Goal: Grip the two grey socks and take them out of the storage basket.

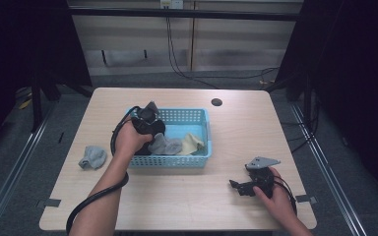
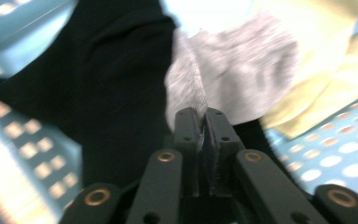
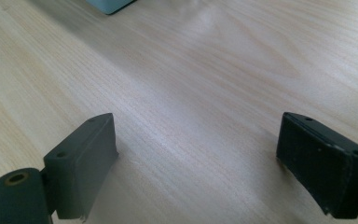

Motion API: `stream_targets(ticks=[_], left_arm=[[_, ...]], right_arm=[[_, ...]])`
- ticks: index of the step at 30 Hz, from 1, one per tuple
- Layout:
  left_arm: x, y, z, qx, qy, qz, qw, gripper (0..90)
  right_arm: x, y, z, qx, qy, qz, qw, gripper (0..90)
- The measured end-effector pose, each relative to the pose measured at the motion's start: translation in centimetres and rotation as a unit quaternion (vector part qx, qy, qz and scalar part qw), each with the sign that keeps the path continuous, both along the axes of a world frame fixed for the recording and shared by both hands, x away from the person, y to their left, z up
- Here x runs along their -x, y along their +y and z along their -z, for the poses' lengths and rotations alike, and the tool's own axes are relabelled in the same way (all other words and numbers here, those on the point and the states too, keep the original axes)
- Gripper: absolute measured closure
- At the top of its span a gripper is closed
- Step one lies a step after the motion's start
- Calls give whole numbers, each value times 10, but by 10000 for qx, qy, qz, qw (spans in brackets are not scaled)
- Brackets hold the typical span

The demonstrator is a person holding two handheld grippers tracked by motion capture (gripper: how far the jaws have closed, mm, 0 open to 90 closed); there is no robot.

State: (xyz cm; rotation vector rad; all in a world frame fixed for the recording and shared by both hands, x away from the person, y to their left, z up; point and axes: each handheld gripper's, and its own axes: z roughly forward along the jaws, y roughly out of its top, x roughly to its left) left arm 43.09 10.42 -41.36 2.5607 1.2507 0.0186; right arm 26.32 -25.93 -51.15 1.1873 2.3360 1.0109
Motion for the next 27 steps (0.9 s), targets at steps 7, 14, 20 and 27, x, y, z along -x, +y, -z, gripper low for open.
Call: stream_targets(ticks=[7, 14, 20, 27], left_arm=[[-3, -20, 14, 63, 79, 69, 9999, 662], [-7, -23, 32, 3, 90, 39, 10000, 496], [-8, -24, 44, 50, 238, 9, 9997, 479], [-9, -28, 49, 155, 517, 42, 9985, 726]], right_arm=[[0, 0, 0, 1, -2, -2, 10000, 114], [0, 0, 0, -1, -2, -3, 10000, 114], [0, 0, 0, -1, -3, -2, 10000, 114], [0, 0, 0, 0, -3, -3, 10000, 114]])
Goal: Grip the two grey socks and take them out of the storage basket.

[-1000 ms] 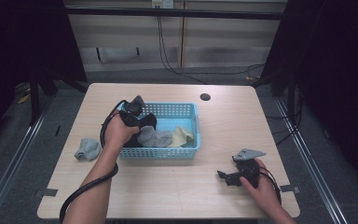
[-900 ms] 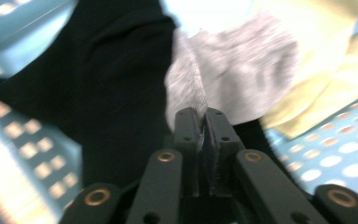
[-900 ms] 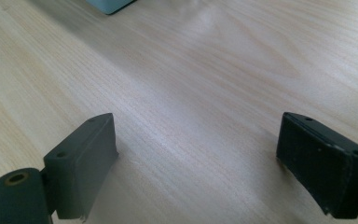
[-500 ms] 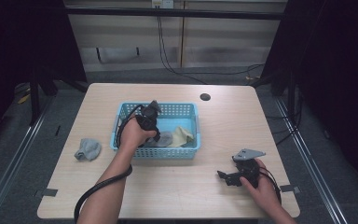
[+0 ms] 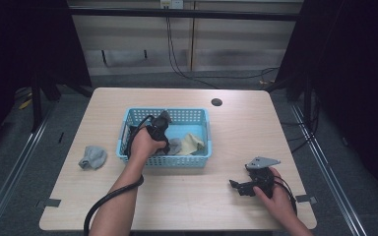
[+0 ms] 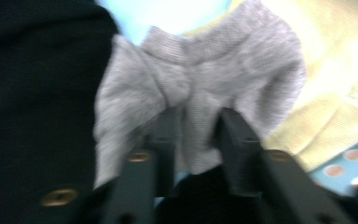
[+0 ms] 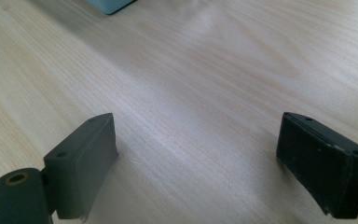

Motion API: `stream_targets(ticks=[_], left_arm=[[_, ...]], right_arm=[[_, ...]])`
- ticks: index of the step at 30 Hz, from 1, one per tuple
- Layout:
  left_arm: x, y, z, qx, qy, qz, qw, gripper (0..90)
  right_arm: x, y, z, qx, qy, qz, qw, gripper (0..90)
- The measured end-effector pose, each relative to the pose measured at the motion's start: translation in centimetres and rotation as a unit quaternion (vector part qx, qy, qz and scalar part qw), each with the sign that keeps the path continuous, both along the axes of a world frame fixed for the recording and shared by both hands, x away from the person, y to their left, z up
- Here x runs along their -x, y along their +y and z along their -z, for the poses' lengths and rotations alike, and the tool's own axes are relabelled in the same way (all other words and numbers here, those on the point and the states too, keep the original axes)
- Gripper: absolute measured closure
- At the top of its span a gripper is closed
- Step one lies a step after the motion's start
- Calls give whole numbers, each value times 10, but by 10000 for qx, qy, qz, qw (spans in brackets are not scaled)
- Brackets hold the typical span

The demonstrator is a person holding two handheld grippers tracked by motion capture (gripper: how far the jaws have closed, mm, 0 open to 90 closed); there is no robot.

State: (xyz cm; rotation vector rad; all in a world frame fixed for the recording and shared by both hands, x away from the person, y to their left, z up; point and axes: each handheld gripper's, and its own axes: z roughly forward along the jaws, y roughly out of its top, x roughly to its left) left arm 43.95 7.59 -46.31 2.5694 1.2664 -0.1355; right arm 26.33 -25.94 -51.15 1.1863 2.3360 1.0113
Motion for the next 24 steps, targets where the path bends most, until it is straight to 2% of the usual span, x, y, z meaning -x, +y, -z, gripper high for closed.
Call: stream_targets(ticks=[1, 4, 12, 15, 24], left_arm=[[0, -1, 0, -31, -9, 12, 10000, 811], [0, -3, -6, -227, -20, 102, 9997, 858], [2, 5, -35, -351, -139, 147, 9992, 866], [2, 11, -48, -293, -203, 111, 9993, 866], [2, 28, -81, -368, -324, 103, 9987, 866]], right_arm=[[0, 0, 0, 0, 2, 0, 10000, 114], [0, 0, 0, 0, 1, 0, 10000, 114], [0, 0, 0, -1, 0, 0, 10000, 114], [0, 0, 0, -10, 0, 12, 10000, 114], [0, 0, 0, -9, -11, 6, 10000, 114]])
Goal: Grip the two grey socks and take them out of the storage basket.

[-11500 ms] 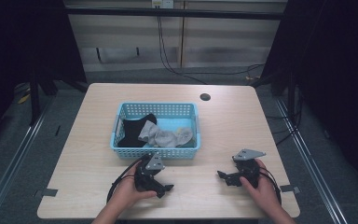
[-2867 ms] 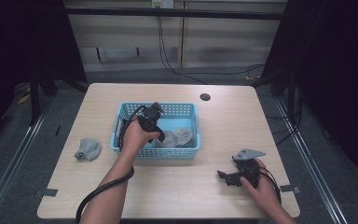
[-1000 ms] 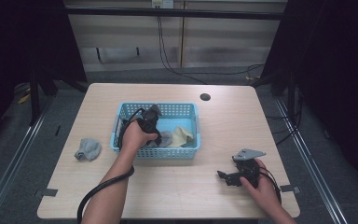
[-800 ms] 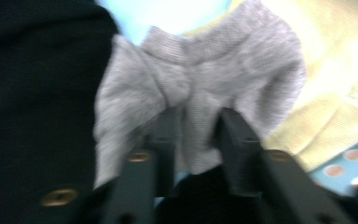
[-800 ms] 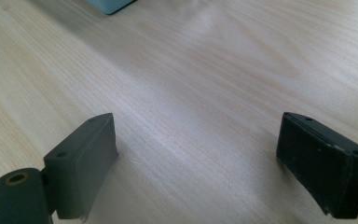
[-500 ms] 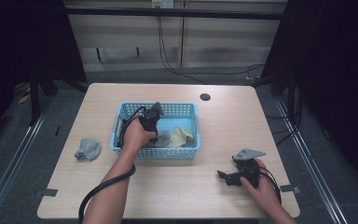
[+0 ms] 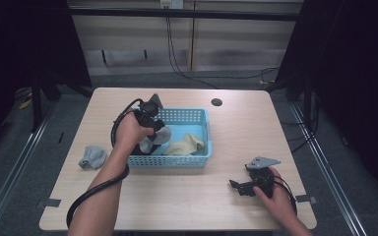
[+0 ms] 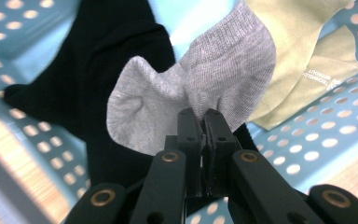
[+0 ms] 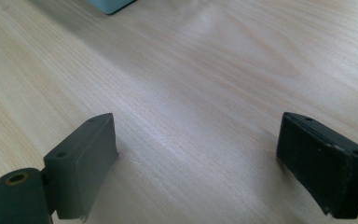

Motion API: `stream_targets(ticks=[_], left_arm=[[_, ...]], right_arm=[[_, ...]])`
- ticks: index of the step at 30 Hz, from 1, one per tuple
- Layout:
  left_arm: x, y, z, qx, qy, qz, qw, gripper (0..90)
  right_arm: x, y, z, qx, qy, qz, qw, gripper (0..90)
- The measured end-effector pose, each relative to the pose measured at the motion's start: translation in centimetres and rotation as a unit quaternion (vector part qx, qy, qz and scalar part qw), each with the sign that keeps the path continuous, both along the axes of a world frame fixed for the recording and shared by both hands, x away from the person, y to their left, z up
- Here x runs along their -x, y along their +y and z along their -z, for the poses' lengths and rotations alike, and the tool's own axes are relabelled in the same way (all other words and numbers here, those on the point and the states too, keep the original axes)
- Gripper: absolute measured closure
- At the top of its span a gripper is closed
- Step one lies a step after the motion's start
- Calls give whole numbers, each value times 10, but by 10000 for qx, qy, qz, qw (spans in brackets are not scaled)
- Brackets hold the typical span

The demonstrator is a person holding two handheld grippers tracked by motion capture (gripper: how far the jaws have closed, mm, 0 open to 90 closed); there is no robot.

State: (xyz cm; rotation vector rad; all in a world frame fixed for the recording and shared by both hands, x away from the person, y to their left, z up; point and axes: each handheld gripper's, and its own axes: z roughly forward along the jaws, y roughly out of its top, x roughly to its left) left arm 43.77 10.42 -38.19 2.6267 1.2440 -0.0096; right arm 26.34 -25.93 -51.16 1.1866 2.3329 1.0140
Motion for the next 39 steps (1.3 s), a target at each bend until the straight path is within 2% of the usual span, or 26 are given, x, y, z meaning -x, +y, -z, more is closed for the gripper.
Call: stream_targets(ticks=[11, 18, 25, 34, 39], left_arm=[[-4, 19, -37, -18, -45, -99, 9999, 866], [-7, 24, -53, 13, -77, -141, 9999, 866], [-8, 33, -69, 59, -192, -238, 9995, 866], [-8, 47, -85, 54, -312, -362, 9988, 865], [-6, 57, -87, 7, -340, -471, 9983, 865]], right_arm=[[0, 0, 0, -1, 4, 3, 10000, 114], [0, 0, 0, -2, 3, 2, 10000, 115], [0, 0, 0, 2, 8, -1, 10000, 115], [0, 0, 0, -2, 17, 11, 10000, 116], [0, 0, 0, -2, 16, 10, 10000, 116]])
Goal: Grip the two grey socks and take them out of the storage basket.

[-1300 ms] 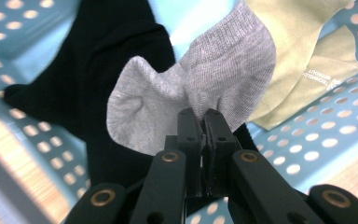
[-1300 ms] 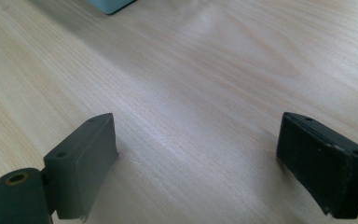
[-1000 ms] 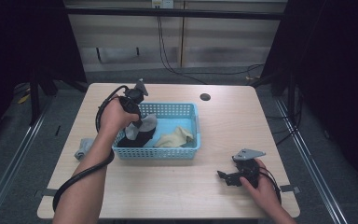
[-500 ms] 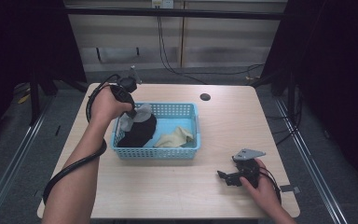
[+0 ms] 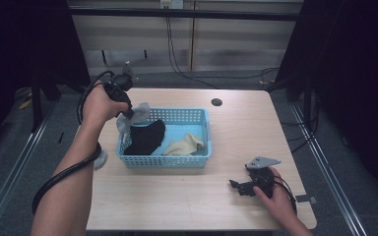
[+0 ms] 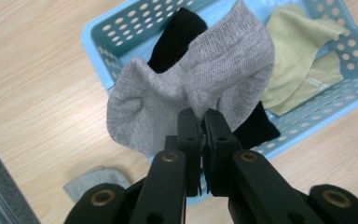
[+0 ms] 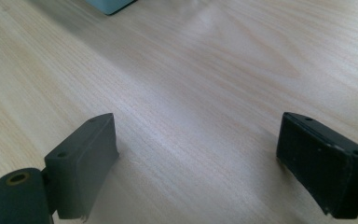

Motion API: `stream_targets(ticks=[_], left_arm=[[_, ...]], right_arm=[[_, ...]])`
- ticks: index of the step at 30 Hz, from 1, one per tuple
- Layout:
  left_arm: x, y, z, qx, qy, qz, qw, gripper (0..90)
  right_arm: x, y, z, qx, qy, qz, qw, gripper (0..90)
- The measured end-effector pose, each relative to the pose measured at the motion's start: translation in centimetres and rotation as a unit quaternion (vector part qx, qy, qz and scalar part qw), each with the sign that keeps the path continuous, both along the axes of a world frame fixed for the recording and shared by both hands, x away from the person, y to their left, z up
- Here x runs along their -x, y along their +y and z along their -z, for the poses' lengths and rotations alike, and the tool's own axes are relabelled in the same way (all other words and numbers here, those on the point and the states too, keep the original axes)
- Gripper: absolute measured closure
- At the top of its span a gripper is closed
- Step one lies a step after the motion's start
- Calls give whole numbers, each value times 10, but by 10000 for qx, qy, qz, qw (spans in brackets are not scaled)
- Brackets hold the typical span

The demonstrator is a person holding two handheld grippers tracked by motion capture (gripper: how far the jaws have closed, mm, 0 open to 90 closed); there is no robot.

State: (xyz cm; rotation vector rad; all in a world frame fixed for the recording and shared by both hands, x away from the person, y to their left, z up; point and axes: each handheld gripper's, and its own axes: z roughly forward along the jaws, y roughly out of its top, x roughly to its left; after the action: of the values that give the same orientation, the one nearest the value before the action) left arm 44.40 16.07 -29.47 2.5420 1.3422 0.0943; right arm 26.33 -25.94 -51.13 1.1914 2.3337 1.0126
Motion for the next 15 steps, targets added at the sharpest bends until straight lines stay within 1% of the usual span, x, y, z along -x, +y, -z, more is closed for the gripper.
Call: stream_targets(ticks=[2, 6, 9, 15], left_arm=[[0, 5, 0, -35, -19, -16, 10000, 865], [1, 14, 1, -20, 5, -115, 9999, 865], [2, 21, 1, -3, -18, -186, 9998, 865], [5, 33, 1, -49, -43, -268, 9996, 865]], right_arm=[[0, 0, 0, 0, 1, 1, 10000, 116], [0, 0, 0, 0, 1, 1, 10000, 116], [0, 0, 0, 0, 1, 1, 10000, 116], [0, 0, 0, 1, 1, 1, 10000, 116]])
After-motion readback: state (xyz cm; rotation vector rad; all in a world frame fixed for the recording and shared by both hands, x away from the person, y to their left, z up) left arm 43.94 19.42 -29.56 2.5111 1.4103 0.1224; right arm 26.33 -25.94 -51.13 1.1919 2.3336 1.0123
